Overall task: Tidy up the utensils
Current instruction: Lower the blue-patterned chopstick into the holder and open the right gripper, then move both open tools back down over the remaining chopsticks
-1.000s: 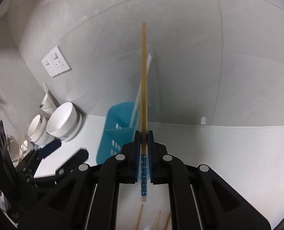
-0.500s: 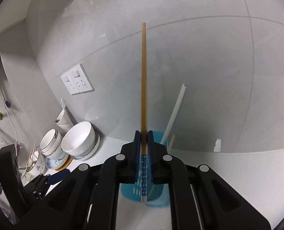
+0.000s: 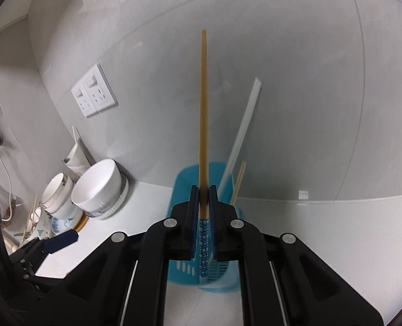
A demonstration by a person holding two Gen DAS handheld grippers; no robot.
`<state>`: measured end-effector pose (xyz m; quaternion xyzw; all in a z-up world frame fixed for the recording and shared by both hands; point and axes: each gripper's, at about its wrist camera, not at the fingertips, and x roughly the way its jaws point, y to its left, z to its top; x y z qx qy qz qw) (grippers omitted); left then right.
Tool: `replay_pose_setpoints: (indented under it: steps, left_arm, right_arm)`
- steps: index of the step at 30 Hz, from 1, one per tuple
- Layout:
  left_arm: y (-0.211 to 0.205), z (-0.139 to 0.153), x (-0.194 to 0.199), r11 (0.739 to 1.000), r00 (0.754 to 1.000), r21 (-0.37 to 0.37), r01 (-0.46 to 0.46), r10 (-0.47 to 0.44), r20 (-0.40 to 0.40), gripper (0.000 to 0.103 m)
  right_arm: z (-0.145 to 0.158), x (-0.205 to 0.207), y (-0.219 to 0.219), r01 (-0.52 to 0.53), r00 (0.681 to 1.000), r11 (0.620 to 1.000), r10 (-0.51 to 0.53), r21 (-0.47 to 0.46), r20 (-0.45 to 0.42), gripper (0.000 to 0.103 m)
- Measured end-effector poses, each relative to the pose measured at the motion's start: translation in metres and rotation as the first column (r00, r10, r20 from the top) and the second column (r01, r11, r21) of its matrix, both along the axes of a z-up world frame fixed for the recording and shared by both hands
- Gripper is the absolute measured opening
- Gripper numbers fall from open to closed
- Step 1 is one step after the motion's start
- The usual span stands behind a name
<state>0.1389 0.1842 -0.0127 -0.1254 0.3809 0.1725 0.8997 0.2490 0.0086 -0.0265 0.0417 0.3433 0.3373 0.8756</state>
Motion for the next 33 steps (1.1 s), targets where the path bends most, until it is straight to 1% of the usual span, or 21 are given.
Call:
replay_pose_setpoints:
  steps: [6, 11, 12, 16, 17, 18, 19, 20, 21, 22, 23, 24, 26, 27, 29, 30, 32, 33]
  left_arm:
    - [0.002, -0.003, 0.003, 1.000, 1.000, -0.005, -0.004, 0.004, -0.006, 0.097]
    - [0.002, -0.004, 0.003, 1.000, 1.000, -0.005, -0.001, 0.001, -0.007, 0.097]
    - [0.002, -0.005, 0.004, 1.000, 1.000, -0.005, -0.001, 0.001, -0.007, 0.097]
    - [0.002, -0.005, 0.003, 1.000, 1.000, -0.005, 0.000, 0.000, -0.006, 0.097]
    - [0.001, -0.004, 0.003, 1.000, 1.000, -0.006, 0.002, -0.002, -0.005, 0.097]
    - [0.001, -0.005, 0.003, 1.000, 1.000, -0.006, 0.004, -0.004, -0.005, 0.097]
    - [0.000, -0.004, 0.003, 1.000, 1.000, -0.005, 0.006, -0.006, -0.004, 0.097]
    - [0.000, -0.004, 0.003, 1.000, 1.000, -0.005, 0.008, -0.008, -0.003, 0.097]
    - [-0.002, -0.003, 0.003, 1.000, 1.000, -0.005, 0.011, -0.011, -0.002, 0.097]
    - [-0.003, -0.003, 0.003, 1.000, 1.000, -0.005, 0.013, -0.013, -0.002, 0.097]
    - [-0.004, -0.002, 0.003, 1.000, 1.000, -0.005, 0.015, -0.015, -0.001, 0.097]
    - [-0.005, -0.001, 0.003, 1.000, 1.000, -0.005, 0.017, -0.017, -0.002, 0.097]
    - [-0.007, 0.000, 0.003, 1.000, 1.000, -0.009, 0.018, -0.018, -0.006, 0.097]
    - [-0.008, 0.000, 0.003, 1.000, 1.000, -0.015, 0.017, -0.017, -0.007, 0.097]
    - [-0.010, 0.002, 0.003, 1.000, 1.000, -0.017, 0.022, -0.022, -0.010, 0.097]
    - [-0.012, 0.003, 0.003, 1.000, 1.000, -0.012, 0.026, -0.026, -0.011, 0.097]
    - [-0.017, 0.004, 0.003, 0.999, 0.999, -0.006, 0.035, -0.035, -0.013, 0.097]
    - [-0.019, 0.004, 0.003, 0.999, 0.999, -0.004, 0.040, -0.041, -0.017, 0.097]
  right_arm:
    - [-0.011, -0.001, 0.004, 0.002, 1.000, 0.999, -0.002, -0.034, -0.011, 0.007]
    - [-0.012, -0.001, 0.006, 0.001, 1.000, 0.998, -0.002, -0.059, -0.017, 0.008]
    - [-0.012, -0.001, 0.006, 0.004, 1.000, 0.998, -0.006, -0.068, -0.018, 0.009]
    - [-0.008, -0.002, 0.005, 0.013, 1.000, 0.994, -0.015, -0.111, -0.019, 0.010]
    - [-0.007, -0.002, 0.003, 0.016, 1.000, 0.993, -0.019, -0.121, -0.021, 0.013]
    - [-0.005, -0.002, 0.002, 0.019, 0.999, 0.992, -0.023, -0.127, -0.024, 0.018]
    - [-0.004, -0.002, 0.000, 0.025, 0.999, 0.991, -0.029, -0.132, -0.027, 0.029]
    - [-0.002, -0.003, -0.004, 0.036, 0.999, 0.991, -0.040, -0.131, -0.027, 0.035]
    - [0.000, -0.004, -0.007, 0.044, 0.998, 0.990, -0.048, -0.135, -0.027, 0.037]
    - [0.002, -0.005, -0.009, 0.045, 0.998, 0.989, -0.049, -0.139, -0.026, 0.042]
    - [0.004, -0.006, -0.011, 0.049, 0.998, 0.988, -0.054, -0.148, -0.025, 0.049]
    - [0.005, -0.007, -0.014, 0.055, 0.998, 0.987, -0.059, -0.154, -0.024, 0.052]
    - [0.008, -0.009, -0.022, 0.075, 0.997, 0.984, -0.079, -0.162, -0.021, 0.062]
    - [0.009, -0.009, -0.025, 0.082, 0.996, 0.983, -0.087, -0.166, -0.020, 0.064]
    - [0.011, -0.011, -0.032, 0.097, 0.995, 0.979, -0.102, -0.181, -0.019, 0.075]
    - [0.012, -0.012, -0.035, 0.104, 0.994, 0.977, -0.110, -0.188, -0.022, 0.077]
    - [0.011, -0.013, -0.043, 0.116, 0.991, 0.973, -0.126, -0.199, -0.036, 0.087]
    - [0.011, -0.014, -0.047, 0.115, 0.991, 0.973, -0.127, -0.199, -0.048, 0.090]
